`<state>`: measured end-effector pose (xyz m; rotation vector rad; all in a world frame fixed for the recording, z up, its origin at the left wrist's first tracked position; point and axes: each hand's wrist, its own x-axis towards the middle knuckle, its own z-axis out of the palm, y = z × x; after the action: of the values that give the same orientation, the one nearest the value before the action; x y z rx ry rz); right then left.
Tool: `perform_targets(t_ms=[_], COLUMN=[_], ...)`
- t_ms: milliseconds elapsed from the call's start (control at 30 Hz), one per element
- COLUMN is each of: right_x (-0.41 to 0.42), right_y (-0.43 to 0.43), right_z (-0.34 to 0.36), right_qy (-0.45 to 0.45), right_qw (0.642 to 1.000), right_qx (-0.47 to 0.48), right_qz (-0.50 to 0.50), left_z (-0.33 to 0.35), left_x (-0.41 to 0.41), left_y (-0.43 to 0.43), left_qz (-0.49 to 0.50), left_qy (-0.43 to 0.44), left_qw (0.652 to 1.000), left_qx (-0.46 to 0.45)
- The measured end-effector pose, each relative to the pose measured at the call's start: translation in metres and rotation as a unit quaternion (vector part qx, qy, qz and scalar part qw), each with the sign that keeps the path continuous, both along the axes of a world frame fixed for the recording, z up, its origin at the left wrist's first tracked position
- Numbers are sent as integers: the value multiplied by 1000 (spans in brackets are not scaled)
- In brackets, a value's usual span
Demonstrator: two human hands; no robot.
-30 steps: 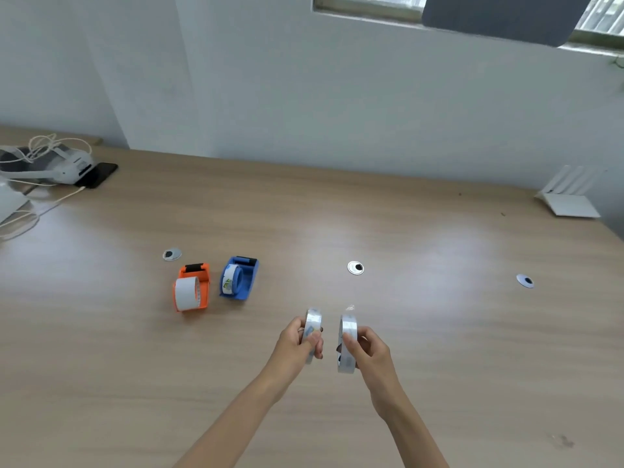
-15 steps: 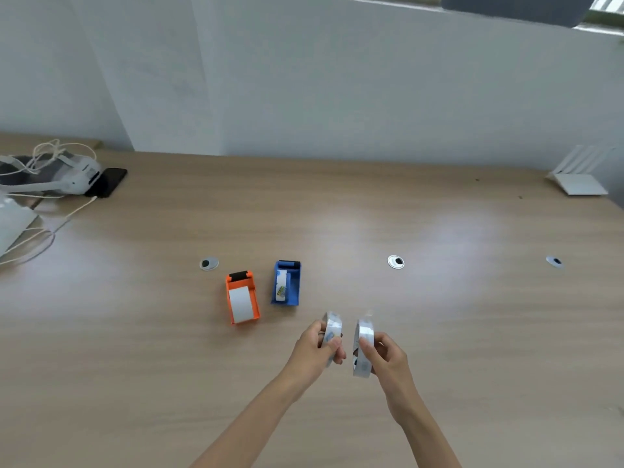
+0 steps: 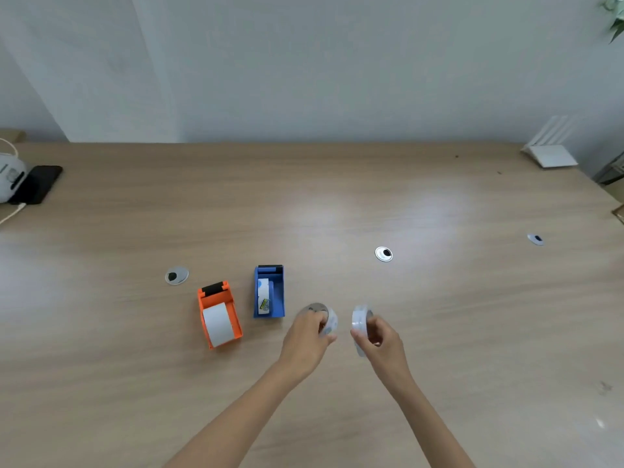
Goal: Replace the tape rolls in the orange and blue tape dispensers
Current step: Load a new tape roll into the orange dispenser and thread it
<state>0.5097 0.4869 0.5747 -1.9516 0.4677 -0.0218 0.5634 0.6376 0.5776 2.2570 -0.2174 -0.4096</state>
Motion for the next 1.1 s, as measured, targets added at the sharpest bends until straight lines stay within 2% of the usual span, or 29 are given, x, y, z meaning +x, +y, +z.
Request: perform_targets(t_ms=[100, 267, 467, 567, 667, 800, 900, 967, 1033, 1100], right_x=[39, 93, 122, 124, 125, 132, 136, 137, 136, 134], right_y=[-13, -35, -51, -53, -51, -51, -54, -57, -57, -53], right_z=[-23, -68, -115, -133, -139, -140, -141, -140, -132, -122], right_qy=[9, 61, 77, 69, 71, 65, 54, 48, 41, 15], right_qw=[994, 951, 908, 896, 882, 838, 810, 799, 803, 833], right_qx=[-105, -292, -382, -410, -433, -489, -524, -538, -534, -505], right_qz=[18, 86, 153, 159, 173, 233, 256, 266, 261, 224], left_z=[-18, -56, -97, -105, -113, -124, -119, -120, -107, -94], left_x=[29, 69, 95, 100, 104, 102, 99, 96, 91, 80], left_y=[-16, -37, -49, -51, -52, -57, -61, -62, -57, -43], left_qz=[-38, -144, -195, -196, -211, -190, -182, -168, -146, -100], left_qy=[-50, -67, -72, -105, -87, -96, -47, -52, -69, -94], left_qw=[992, 960, 930, 929, 923, 932, 937, 939, 955, 979], left_qx=[105, 232, 302, 296, 311, 294, 295, 295, 249, 148])
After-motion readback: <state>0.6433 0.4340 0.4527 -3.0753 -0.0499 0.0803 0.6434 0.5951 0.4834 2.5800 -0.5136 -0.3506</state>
